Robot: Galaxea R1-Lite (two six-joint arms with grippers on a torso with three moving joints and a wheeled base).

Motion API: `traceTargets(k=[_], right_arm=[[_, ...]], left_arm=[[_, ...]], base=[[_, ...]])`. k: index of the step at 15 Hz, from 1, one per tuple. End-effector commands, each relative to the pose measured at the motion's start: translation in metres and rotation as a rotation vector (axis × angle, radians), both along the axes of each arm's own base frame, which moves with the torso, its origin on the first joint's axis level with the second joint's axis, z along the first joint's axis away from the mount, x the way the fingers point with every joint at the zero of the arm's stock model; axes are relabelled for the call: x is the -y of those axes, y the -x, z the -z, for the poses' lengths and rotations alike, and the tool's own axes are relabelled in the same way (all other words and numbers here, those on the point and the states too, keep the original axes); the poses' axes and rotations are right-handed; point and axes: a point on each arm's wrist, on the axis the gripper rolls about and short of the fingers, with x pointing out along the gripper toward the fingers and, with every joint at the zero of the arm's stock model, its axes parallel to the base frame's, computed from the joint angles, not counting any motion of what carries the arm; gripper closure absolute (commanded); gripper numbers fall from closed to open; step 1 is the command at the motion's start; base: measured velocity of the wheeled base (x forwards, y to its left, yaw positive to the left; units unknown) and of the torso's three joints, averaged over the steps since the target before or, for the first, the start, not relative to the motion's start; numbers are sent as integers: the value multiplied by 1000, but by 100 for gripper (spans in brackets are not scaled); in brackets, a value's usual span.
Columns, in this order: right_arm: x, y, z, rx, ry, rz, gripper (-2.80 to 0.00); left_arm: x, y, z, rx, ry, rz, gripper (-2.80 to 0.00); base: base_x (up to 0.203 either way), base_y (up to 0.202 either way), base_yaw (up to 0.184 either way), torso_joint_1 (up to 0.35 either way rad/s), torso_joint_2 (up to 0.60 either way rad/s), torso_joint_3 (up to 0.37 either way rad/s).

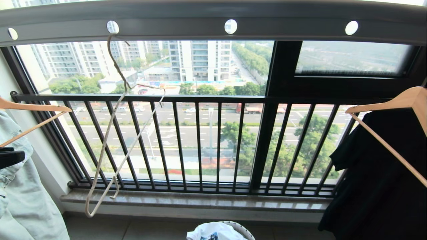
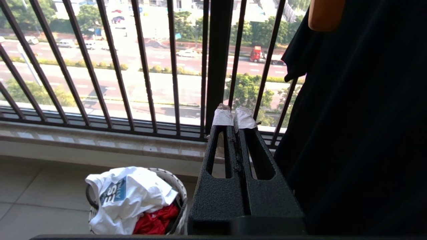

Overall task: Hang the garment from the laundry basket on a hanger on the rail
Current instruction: Pick up the clothes rack on the clothesline

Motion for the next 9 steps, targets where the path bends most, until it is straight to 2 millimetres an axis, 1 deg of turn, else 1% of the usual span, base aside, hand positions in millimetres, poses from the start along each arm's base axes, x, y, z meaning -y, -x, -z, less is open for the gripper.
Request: traceTargets(k=[1,5,7,9], right_arm=[[0,0,0,-1,1,-1,0],[0,0,0,-1,1,-1,0],[0,0,0,-1,1,-1,0],[0,0,0,-1,1,-1,0]], left_arm=[[5,-17,-2,-38,-11,13,-280],[19,-43,-7,-51,-35,71,-280],[26,-63,-7,-32,-64,23,-280],[34,-68,-7,-17,-92,10,-280]], base=[[0,0,0,0,0,0],[0,0,0,0,0,0],[0,0,0,0,0,0],[0,0,0,0,0,0]])
